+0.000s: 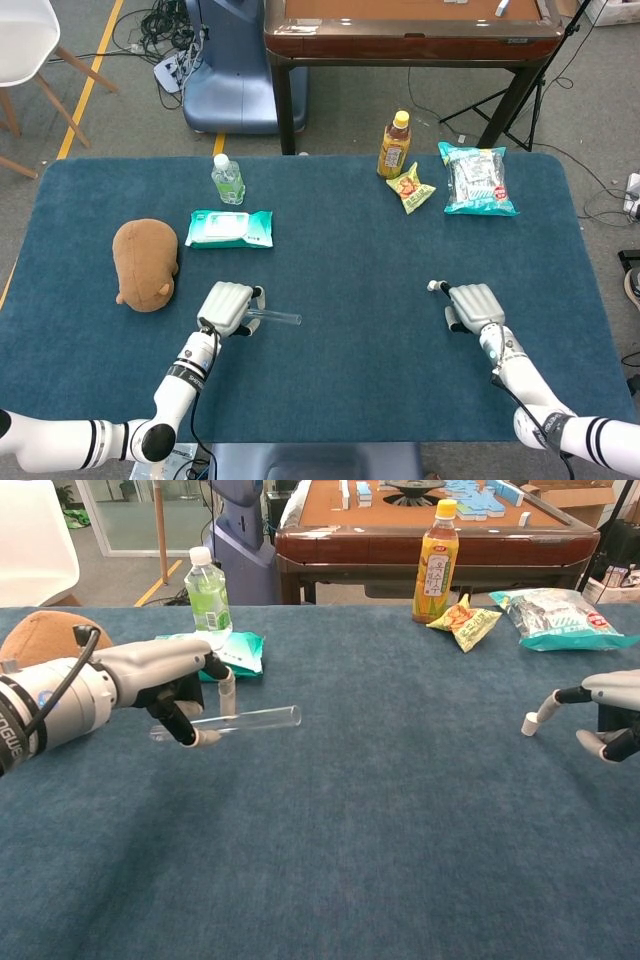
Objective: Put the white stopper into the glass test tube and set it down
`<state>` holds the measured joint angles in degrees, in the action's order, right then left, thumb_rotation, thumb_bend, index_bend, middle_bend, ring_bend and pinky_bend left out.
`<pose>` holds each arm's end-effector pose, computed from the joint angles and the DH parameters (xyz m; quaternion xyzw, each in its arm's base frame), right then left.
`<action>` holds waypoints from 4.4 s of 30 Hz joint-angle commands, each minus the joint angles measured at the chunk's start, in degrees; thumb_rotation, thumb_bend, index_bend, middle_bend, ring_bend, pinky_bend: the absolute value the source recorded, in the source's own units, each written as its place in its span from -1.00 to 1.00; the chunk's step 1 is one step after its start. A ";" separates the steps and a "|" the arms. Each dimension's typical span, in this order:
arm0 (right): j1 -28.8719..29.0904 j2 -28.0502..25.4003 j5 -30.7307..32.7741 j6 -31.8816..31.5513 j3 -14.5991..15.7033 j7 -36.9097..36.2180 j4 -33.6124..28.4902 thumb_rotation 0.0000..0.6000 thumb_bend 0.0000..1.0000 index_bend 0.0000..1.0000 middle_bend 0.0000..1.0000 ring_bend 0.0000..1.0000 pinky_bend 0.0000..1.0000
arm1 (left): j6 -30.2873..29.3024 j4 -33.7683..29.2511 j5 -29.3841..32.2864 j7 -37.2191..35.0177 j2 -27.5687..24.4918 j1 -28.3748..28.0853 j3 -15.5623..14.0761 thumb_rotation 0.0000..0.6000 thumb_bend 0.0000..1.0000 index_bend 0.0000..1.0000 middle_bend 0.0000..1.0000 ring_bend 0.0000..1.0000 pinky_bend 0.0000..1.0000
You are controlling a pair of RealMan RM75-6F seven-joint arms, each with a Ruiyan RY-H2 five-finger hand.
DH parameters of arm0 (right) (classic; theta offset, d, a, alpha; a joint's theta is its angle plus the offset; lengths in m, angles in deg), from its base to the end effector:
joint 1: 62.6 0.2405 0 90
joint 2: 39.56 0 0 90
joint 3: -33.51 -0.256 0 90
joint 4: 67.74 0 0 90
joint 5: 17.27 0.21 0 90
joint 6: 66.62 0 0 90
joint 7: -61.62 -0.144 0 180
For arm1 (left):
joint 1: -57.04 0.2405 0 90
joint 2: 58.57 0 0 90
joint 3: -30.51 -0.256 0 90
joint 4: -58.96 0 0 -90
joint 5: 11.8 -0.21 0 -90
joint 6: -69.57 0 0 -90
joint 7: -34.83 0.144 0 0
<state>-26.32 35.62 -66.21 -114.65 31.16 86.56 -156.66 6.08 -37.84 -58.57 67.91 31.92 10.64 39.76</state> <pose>-0.2658 -0.3107 0.0341 0.7286 -0.4608 0.1801 0.4736 -0.1130 0.3189 -0.0262 -0.7250 -0.4229 -0.3451 0.4200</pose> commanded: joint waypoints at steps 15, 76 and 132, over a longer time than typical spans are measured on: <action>-2.46 0.14 -6.81 -10.49 -3.42 -2.53 -0.19 1.00 -0.41 -0.33 1.00 1.00 1.00 | -0.06 -0.30 -0.69 -0.08 -0.15 0.10 0.34 1.00 -0.36 0.13 1.00 1.00 1.00; 4.15 14.92 4.00 -2.00 -6.56 4.27 19.49 1.00 -0.48 0.00 1.00 1.00 1.00 | 1.11 1.14 0.16 -0.38 0.30 0.05 0.41 1.00 -0.37 0.13 1.00 1.00 1.00; -1.75 -8.15 -25.82 -13.82 -10.93 -15.84 -24.81 1.00 -0.23 0.16 1.00 1.00 1.00 | 6.35 -9.32 3.96 -11.75 -3.85 -2.41 7.16 1.00 -0.37 0.14 1.00 1.00 1.00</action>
<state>-28.23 27.42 -91.76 -128.34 20.21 70.65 -181.20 12.18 -46.78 -55.10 56.14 28.18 8.60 46.70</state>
